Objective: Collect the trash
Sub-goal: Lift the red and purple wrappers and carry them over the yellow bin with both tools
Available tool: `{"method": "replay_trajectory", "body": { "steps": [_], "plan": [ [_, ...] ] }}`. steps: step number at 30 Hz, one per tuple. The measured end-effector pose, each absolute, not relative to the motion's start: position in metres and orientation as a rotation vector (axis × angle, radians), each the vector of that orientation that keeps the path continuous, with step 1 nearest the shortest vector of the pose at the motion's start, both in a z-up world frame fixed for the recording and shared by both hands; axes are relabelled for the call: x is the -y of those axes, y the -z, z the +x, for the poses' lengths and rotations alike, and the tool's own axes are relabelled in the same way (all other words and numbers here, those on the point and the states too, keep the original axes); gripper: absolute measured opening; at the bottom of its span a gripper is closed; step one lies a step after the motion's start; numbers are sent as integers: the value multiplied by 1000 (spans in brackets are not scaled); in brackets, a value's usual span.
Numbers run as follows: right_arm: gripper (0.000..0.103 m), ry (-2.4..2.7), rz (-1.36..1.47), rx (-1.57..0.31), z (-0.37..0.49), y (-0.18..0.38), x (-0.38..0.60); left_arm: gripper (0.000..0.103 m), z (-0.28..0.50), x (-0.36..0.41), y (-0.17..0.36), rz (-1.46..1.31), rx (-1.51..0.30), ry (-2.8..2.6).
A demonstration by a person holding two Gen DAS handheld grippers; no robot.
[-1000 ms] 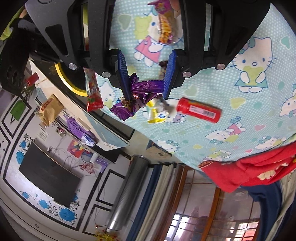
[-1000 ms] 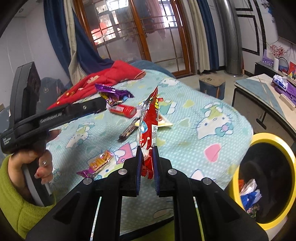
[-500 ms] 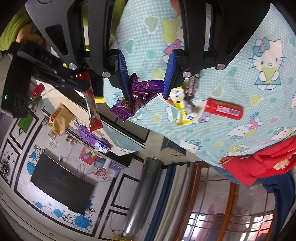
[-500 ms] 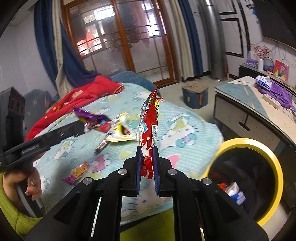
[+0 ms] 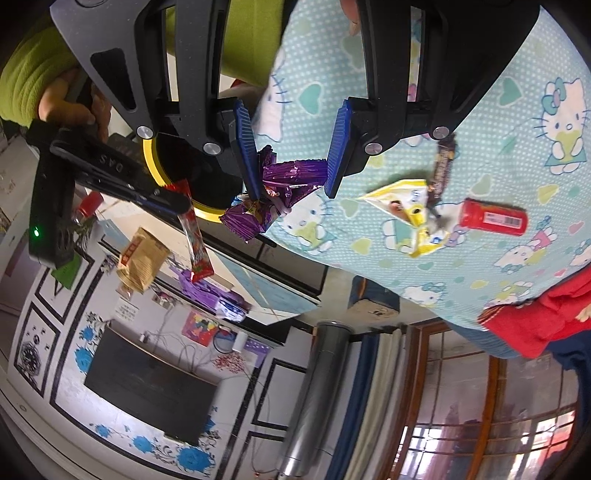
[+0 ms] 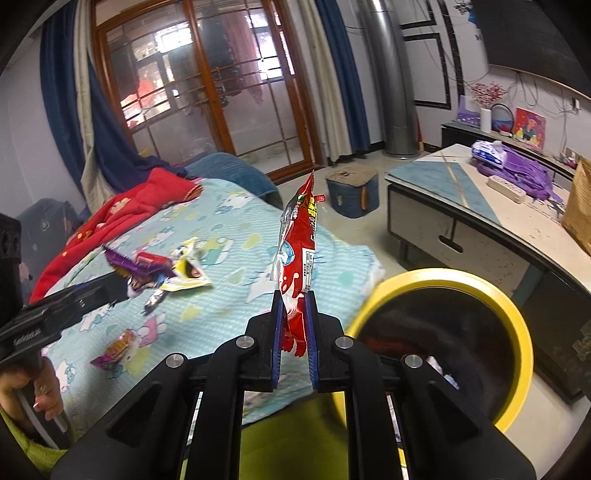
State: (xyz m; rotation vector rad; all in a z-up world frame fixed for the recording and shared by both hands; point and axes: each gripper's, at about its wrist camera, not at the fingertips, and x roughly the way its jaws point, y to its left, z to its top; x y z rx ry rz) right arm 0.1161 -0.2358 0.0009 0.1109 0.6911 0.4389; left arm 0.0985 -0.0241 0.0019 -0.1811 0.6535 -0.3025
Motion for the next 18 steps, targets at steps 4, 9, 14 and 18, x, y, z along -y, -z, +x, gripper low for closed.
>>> {"method": "replay_trajectory", "body": {
  "steps": [4, 9, 14, 18],
  "plan": [
    [11, -402, 124, -690, 118, 1, 251, 28, 99, 37, 0, -165, -660, 329],
    [11, -359, 144, -688, 121, 2, 266, 28, 100, 58, 2, -132, -669, 365],
    [11, -319, 165, -686, 124, 5, 282, 28, 104, 74, 5, -108, -671, 393],
    [11, -290, 187, -693, 126, 10, 297, 28, 109, 89, 8, -97, -681, 419]
  ]
}}
